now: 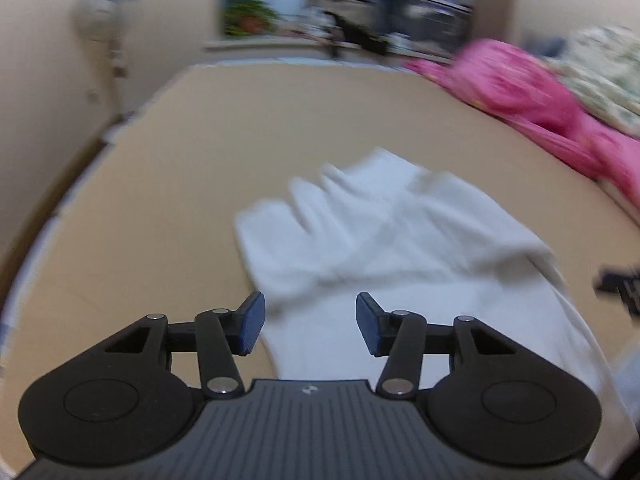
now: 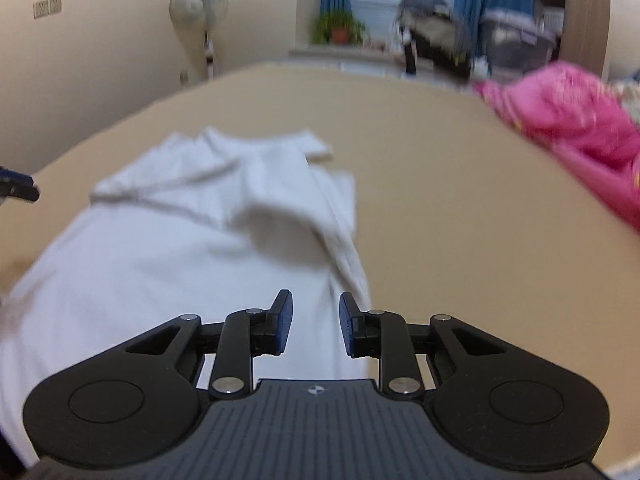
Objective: Fold small clothes
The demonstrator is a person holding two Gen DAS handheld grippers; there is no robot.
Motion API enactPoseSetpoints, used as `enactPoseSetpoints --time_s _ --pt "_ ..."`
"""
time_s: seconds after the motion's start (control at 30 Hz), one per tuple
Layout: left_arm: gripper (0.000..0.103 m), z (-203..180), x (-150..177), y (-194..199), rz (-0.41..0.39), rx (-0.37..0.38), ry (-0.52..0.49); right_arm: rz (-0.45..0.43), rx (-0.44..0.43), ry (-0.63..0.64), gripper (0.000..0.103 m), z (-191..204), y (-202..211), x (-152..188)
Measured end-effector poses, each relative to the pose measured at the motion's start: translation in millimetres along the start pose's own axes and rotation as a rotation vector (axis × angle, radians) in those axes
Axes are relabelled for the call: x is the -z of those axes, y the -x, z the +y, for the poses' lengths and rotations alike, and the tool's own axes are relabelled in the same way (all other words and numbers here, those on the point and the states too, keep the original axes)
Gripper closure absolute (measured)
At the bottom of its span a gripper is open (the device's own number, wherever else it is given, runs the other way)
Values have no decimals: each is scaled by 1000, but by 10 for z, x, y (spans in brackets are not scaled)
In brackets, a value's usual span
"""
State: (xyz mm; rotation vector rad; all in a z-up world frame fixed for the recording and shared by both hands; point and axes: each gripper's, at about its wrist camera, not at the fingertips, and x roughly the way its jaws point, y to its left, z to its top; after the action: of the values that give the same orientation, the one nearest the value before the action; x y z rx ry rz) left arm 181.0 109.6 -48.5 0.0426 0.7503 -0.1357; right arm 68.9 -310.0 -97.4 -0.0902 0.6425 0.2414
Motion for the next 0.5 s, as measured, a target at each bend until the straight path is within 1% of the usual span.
enactPoseSetpoints --time_s 0.03,0.1,0.13,0.17,0.2,0.23,0.27,0.3,0.33,0.37,0.43,0.5 --pt "47 18 -164 -26 -26 -60 19 -14 -9 19 77 113 -81 -66" --pt "47 98 -350 -42 -86 -104 81 -26 -17 71 77 323 -314 -182" --pt "46 158 -386 -70 -128 -124 116 -25 -23 89 77 419 -405 -219" --pt "41 221 -346 -88 -173 -153 146 -21 -27 99 77 489 -479 -247" --pt "39 256 -259 -145 -194 -185 163 -17 -25 115 77 572 -560 -273" --pt "38 286 -239 -221 -132 -222 163 -18 -21 140 77 658 -642 -304" --pt "40 314 -275 -355 -40 -263 182 -18 -16 167 77 743 -722 -351" --pt "39 379 -285 -385 -40 -253 237 -13 -22 189 77 821 -811 -388" --pt "39 439 -304 -390 -63 -230 285 -12 -37 209 77 895 -928 -424" --pt "39 465 -339 -403 -66 -228 305 -18 -48 237 77 983 -1077 -469" --pt "39 479 -406 -445 -82 -238 296 -33 -58 300 77 1154 -1267 -509" --pt "38 443 -443 -517 -89 -264 260 -19 -86 336 77 1296 -1497 -592"
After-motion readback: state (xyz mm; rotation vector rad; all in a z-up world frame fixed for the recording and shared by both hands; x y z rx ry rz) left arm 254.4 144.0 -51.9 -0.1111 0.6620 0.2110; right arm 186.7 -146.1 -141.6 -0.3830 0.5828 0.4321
